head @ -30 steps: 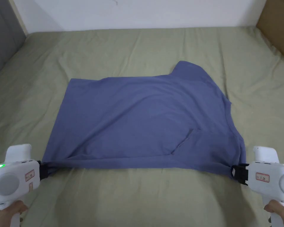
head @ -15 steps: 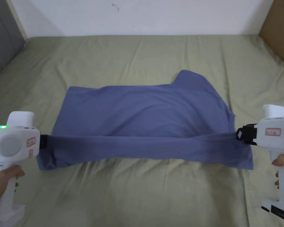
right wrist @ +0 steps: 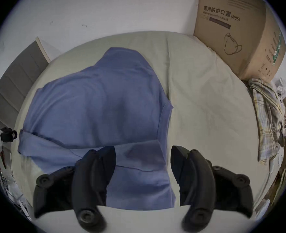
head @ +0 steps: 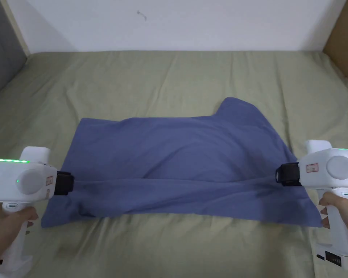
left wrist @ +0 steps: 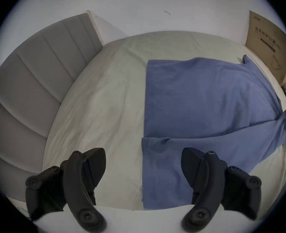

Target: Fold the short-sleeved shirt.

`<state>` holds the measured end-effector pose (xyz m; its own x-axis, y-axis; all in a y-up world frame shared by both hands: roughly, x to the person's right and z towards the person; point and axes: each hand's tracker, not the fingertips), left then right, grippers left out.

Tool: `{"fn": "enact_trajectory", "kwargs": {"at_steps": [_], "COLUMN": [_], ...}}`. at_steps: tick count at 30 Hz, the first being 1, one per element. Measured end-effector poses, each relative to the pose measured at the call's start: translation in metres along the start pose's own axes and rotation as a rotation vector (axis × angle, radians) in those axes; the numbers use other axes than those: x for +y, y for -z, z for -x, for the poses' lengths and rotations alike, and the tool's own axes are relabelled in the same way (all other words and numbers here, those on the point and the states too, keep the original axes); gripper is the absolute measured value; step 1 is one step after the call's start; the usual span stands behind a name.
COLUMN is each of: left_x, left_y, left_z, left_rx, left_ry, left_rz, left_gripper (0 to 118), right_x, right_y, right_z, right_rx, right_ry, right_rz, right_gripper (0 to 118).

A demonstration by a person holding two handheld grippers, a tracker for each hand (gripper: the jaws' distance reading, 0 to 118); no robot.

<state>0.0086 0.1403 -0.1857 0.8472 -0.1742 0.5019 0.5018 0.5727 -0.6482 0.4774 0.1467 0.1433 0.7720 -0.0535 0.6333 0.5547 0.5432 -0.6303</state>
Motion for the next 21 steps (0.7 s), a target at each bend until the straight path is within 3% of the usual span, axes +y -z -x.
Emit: {"fn": "enact_trajectory", "kwargs": {"at_steps": [5, 7, 8, 9, 10, 14, 17, 21], "left_x": [-0.015, -0.025, -0.033, -0.042, -0.05, -0.09, -0.109, -0.11], "left_y": [-0.04, -0.063, -0.072, -0.08, -0.085, -0.092, -0.087, -0.076], "left_z": [0.011, 0.01, 0.01, 0.009, 0.01, 0.003, 0.001, 0.012], "left_rx": [-0.038, -0.07, -0.093, -0.109, -0.125, -0.19, -0.154, -0.151], "left_ry": [-0.033, -0.055, -0.065, -0.067, -0.067, -0.055, -0.071, -0.182], "left_rz": [-0.049, -0.077, -0.087, -0.093, -0.093, -0.027, -0.01, -0.027], "left_gripper": [96, 85, 68, 31, 0, 0, 0, 5], "right_x": [-0.011, -0.019, -0.027, -0.035, -0.043, -0.083, -0.109, -0.131], "right_y": [-0.041, -0.057, -0.065, -0.072, -0.077, -0.084, -0.077, -0.059], "right_z": [0.001, 0.004, 0.006, 0.009, 0.011, 0.018, 0.022, 0.03], "right_rx": [0.006, 0.018, 0.023, 0.023, 0.025, 0.083, 0.088, 0.092], "right_ry": [-0.01, -0.012, -0.016, -0.021, -0.029, 0.005, 0.026, 0.029], "right_rz": [-0.084, -0.107, -0.114, -0.12, -0.129, -0.107, -0.079, -0.021], "right_gripper": [73, 66, 53, 22, 1, 1, 1, 1]}}
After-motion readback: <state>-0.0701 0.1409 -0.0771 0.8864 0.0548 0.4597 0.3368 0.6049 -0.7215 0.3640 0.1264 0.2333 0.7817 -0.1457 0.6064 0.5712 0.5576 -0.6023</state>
